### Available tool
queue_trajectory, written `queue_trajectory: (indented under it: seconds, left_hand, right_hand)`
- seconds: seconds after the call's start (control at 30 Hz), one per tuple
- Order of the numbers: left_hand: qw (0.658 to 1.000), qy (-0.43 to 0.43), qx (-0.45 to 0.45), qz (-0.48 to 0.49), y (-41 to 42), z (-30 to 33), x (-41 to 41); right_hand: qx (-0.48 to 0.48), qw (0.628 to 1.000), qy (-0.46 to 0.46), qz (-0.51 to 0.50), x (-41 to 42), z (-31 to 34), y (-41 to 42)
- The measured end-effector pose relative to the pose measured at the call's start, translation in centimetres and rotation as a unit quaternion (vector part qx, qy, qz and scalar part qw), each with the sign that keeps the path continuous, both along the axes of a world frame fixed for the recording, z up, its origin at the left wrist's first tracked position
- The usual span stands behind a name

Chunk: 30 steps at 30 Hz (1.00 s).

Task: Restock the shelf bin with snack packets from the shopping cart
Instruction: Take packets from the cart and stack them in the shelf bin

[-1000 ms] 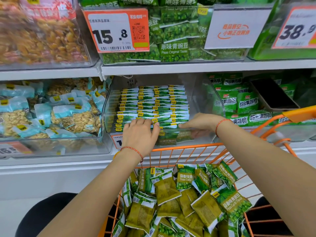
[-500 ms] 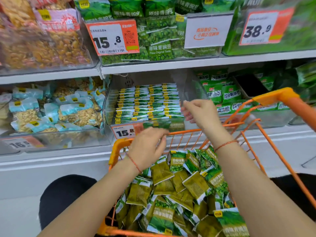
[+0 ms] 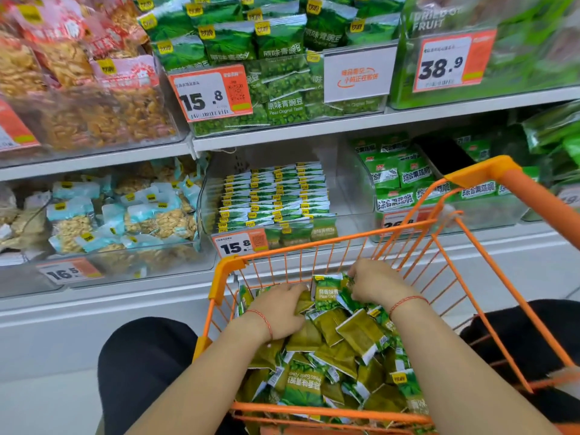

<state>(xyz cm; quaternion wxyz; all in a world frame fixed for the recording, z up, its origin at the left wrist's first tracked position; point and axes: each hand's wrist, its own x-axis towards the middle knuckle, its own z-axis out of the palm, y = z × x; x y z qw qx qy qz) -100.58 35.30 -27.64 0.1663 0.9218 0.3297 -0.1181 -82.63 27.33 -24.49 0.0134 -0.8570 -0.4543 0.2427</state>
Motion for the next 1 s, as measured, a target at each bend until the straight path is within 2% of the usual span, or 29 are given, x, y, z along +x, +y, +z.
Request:
queue_trajectory:
  seconds: [0.07,0.1,0.13,0.2,0.23,0.27,0.4,0.47,0.57,0.6,0.67,0.73,0.8,0.83,0.93,1.0]
  left_hand:
    - [0.989,-0.079,-0.078,0.096,0.3,0.5,0.0]
    - [0.965,-0.14,-0.148,0.167,0.6,0.9,0.1]
    - [0.917,-0.206,-0.242,0.241,0.9,1.3,0.2]
    - [0.777,-0.315,-0.431,0.334,1.2,2.1,0.5]
    - [0.726,-0.346,-0.486,0.343,1.2,2.2,0.4]
    - [0.703,-0.355,-0.514,0.339,1.0,2.5,0.3]
    - [0.69,-0.37,-0.513,0.353,0.7,3.4,0.2]
    - [0.669,-0.397,-0.515,0.361,0.7,3.9,0.0]
    - [0.613,-0.45,-0.545,0.353,0.6,4.8,-0.7]
    - [0.588,-0.469,-0.555,0.356,0.5,5.3,-0.9]
    - [0.558,-0.507,-0.555,0.353,0.7,5.7,-1.4]
    - [0.551,-0.537,-0.556,0.314,0.7,6.1,-1.4]
    - [0.563,-0.554,-0.543,0.287,0.9,5.9,-1.4]
    - [0.571,-0.554,-0.536,0.28,1.1,5.4,-1.3]
    - [0.601,-0.53,-0.547,0.243,1.4,4.8,-1.2]
    - [0.653,-0.5,-0.52,0.228,0.9,4.4,-1.1]
  right_hand:
    - [-0.015,0.999,-0.019,0.029,-0.3,-0.3,-0.2]
    - [-0.023,0.998,-0.032,0.05,-0.4,-0.5,-0.3]
    - [-0.029,0.996,-0.043,0.07,-0.6,-0.8,-0.4]
    - [-0.039,0.993,-0.054,0.101,-0.8,-1.2,-0.4]
    - [-0.044,0.991,-0.055,0.111,-0.9,-1.2,-0.5]
    - [-0.046,0.991,-0.052,0.118,-0.9,-1.1,-0.5]
    - [-0.028,0.99,-0.034,0.133,-1.0,-0.4,-0.6]
    - [-0.022,0.989,-0.031,0.144,-1.1,-0.2,-0.7]
    - [-0.009,0.991,0.005,0.136,-0.8,0.0,-0.8]
    - [0.016,0.992,0.041,0.114,-0.6,0.1,-0.8]
    - [0.102,0.982,0.155,0.043,-0.2,0.7,-0.7]
    - [0.179,0.939,0.292,-0.03,-0.4,1.6,-0.6]
    - [0.22,0.898,0.378,-0.055,-0.8,2.3,-0.6]
    - [0.232,0.889,0.39,-0.056,-1.1,2.5,-0.6]
    - [0.258,0.896,0.356,-0.063,-1.9,2.3,-0.4]
    - [0.264,0.884,0.379,-0.068,-2.5,1.9,-0.2]
